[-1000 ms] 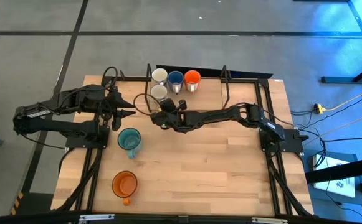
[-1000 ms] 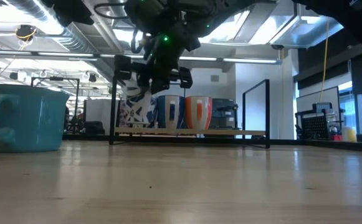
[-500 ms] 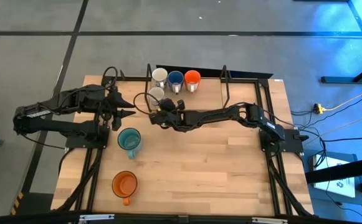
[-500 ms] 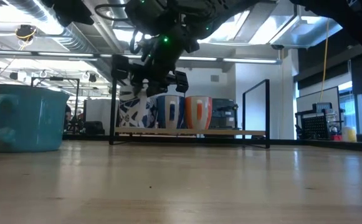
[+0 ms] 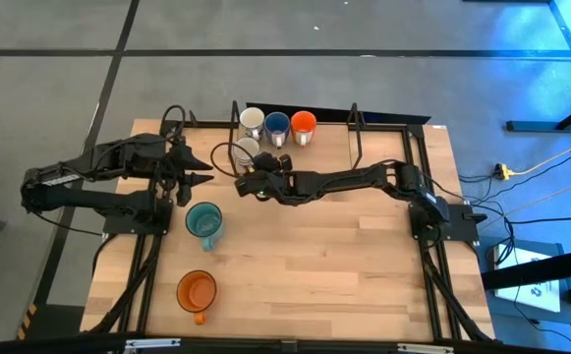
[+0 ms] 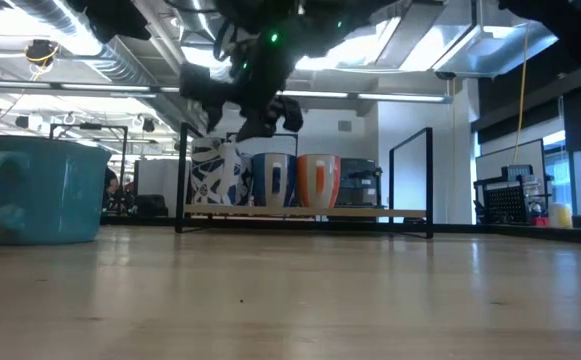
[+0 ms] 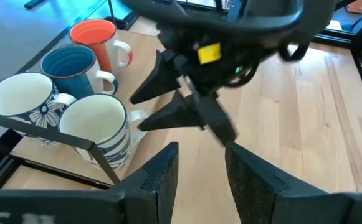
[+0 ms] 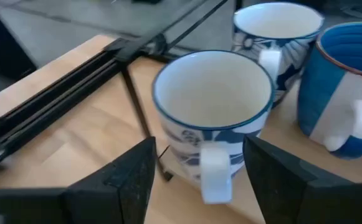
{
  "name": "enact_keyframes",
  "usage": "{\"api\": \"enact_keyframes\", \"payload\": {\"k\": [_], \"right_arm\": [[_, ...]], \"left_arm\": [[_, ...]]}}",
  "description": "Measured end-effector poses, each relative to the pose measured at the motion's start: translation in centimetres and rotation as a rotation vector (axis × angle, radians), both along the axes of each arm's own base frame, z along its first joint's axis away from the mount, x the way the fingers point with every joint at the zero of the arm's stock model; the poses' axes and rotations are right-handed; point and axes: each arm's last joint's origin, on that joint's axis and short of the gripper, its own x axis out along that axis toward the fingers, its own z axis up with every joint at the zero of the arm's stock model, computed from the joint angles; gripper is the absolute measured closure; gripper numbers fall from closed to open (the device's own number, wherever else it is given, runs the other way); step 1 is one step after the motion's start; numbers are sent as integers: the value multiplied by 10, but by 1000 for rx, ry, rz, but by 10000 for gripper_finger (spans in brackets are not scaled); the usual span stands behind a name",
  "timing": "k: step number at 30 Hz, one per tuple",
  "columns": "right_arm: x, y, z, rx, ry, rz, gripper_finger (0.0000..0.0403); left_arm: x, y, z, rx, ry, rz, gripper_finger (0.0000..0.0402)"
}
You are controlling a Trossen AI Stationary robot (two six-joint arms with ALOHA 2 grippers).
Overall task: Place coffee mugs
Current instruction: Put the green mug on the shelf
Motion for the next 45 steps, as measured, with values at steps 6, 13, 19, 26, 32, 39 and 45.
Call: {"api": "enact_keyframes", "payload": {"k": [6,13,19,26,32,39,45], "right_arm": [[-11,17,32,37,-14,111,178],[-34,52,84,-6,-48,223,182],[-55,92,94,-5,54,315,182],[-72,135,71,26,137,367,182],[-114,169,56,62,104,339,182],[-162,205,28,38,-1,284,182],[-174,221,19,87,-32,300,182]], "left_arm": [[0,0,0,-3,0,-5,276],[0,0,0,-47,-9,11,276],[0,-5,-1,-178,-11,-97,276],[-6,-12,-10,-287,97,-103,276],[-14,-16,-20,-284,225,-16,276],[-14,-17,-24,-359,278,39,275],[-13,-16,-33,-379,392,122,248]]}}
